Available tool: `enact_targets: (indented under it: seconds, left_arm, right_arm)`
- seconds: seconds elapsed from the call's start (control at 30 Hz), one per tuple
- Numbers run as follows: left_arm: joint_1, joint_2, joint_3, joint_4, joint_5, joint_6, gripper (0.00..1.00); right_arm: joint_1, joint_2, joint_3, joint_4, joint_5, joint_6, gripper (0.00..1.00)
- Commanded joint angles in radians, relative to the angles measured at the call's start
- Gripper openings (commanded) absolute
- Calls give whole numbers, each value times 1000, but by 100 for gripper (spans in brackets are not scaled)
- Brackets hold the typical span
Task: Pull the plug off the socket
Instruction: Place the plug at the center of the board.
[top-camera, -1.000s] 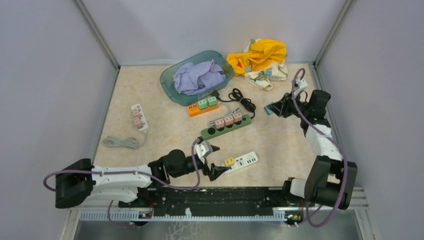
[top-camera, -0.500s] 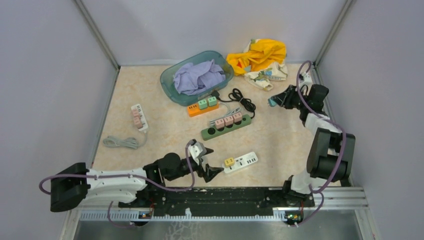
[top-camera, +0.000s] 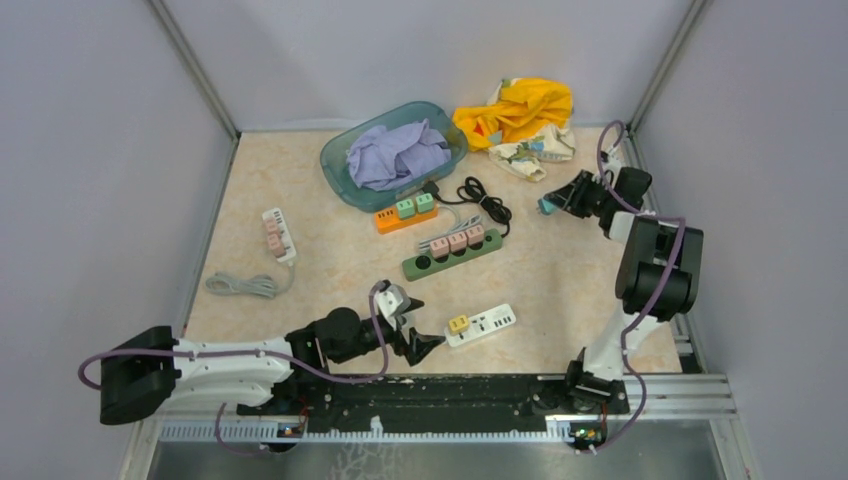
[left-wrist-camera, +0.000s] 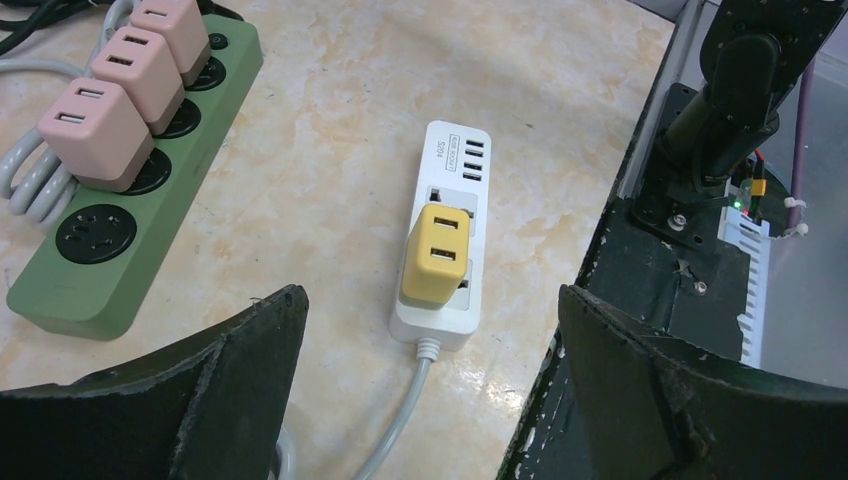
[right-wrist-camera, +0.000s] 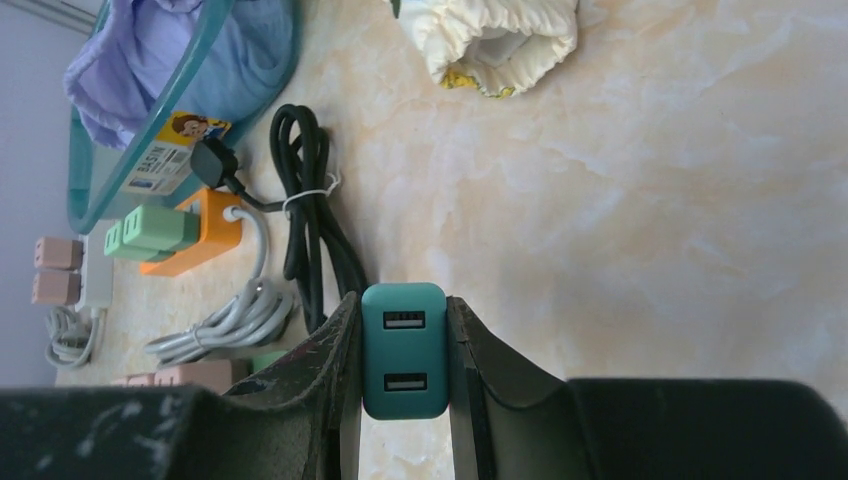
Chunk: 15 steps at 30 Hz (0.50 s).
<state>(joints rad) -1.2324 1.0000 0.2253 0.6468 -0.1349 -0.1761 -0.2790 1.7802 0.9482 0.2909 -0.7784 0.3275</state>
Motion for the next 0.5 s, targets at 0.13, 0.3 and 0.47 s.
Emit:
enact_targets:
  seconds: [0.13, 0.3, 0.47]
  left_arm:
    - [5, -20, -11, 8, -11, -23, 100]
    - [4, -49, -18, 15, -7, -31, 100]
    - [4, -87, -29, 28, 8, -46, 100]
  right_arm:
    - [-11, 156, 143, -41, 5, 40, 15]
    - [-12, 194, 177, -100, 10, 3, 37]
    - [-18, 174, 167, -120, 31, -31, 58]
